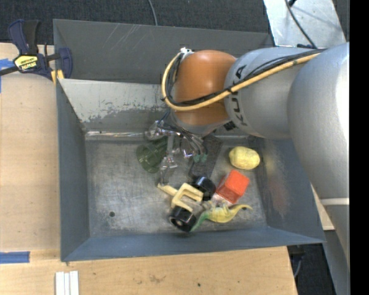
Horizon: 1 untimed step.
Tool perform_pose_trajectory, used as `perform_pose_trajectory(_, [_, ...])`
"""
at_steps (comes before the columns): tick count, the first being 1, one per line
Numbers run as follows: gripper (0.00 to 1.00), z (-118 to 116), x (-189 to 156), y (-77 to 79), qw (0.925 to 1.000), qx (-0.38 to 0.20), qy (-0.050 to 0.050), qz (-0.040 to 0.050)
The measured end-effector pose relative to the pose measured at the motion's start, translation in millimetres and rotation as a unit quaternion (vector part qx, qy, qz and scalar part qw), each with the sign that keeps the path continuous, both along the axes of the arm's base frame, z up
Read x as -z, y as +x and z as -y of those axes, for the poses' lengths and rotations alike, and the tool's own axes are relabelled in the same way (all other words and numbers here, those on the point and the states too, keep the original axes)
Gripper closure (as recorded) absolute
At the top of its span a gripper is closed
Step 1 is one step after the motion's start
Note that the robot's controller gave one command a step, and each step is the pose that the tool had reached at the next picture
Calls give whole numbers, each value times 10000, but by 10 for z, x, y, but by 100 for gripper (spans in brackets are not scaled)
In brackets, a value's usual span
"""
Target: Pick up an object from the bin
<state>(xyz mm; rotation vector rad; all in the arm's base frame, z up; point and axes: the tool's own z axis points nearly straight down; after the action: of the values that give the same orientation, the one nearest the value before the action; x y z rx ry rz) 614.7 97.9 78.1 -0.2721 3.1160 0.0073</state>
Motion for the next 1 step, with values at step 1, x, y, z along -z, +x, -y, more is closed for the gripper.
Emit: perform_pose_trajectory(1, [100,13,-15,11,10000,-3,-11,30])
